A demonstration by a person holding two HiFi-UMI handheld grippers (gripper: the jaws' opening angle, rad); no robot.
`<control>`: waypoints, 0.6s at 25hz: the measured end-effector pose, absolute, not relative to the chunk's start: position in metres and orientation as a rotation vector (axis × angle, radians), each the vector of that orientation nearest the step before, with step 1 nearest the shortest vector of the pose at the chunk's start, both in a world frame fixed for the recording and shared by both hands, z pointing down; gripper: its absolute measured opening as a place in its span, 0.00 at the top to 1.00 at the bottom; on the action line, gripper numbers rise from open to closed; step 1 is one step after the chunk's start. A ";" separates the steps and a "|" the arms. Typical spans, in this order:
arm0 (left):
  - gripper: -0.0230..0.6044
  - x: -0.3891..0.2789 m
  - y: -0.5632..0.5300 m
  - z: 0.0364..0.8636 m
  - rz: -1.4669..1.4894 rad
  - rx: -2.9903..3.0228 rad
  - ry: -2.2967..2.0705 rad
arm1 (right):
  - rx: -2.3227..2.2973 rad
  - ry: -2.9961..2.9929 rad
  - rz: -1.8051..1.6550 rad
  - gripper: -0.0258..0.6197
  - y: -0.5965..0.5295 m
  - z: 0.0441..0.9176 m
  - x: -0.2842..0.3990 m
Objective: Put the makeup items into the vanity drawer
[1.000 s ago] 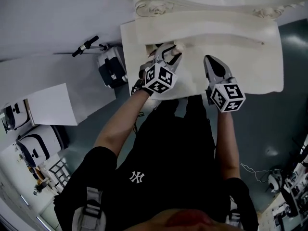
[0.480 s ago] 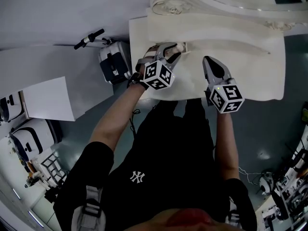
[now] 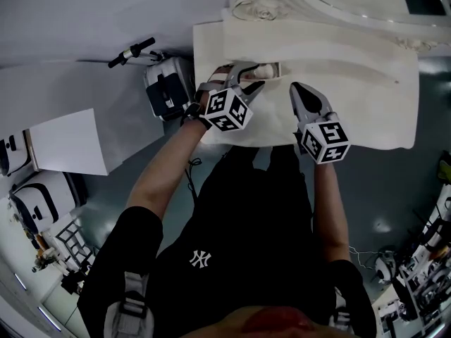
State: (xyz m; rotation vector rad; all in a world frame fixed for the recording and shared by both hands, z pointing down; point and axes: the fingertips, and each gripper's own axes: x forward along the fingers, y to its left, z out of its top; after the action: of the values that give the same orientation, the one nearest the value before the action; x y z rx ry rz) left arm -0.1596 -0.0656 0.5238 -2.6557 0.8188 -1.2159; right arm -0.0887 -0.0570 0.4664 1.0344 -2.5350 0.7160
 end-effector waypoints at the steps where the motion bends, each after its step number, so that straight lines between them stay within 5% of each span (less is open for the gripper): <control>1: 0.64 -0.160 -0.065 0.523 -1.204 -2.670 0.831 | 1.019 -2.527 0.704 0.92 -0.057 0.471 -0.094; 15: 0.64 -0.167 -0.058 0.511 -1.124 -2.738 1.015 | 0.824 -2.210 0.515 0.92 -0.077 0.552 -0.158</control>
State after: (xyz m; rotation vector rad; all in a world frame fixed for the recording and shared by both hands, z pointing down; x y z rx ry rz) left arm -0.1670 -0.0576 0.5105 -2.7378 1.0152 -1.1241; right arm -0.1576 -0.0772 0.5521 0.8237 -2.2100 0.5147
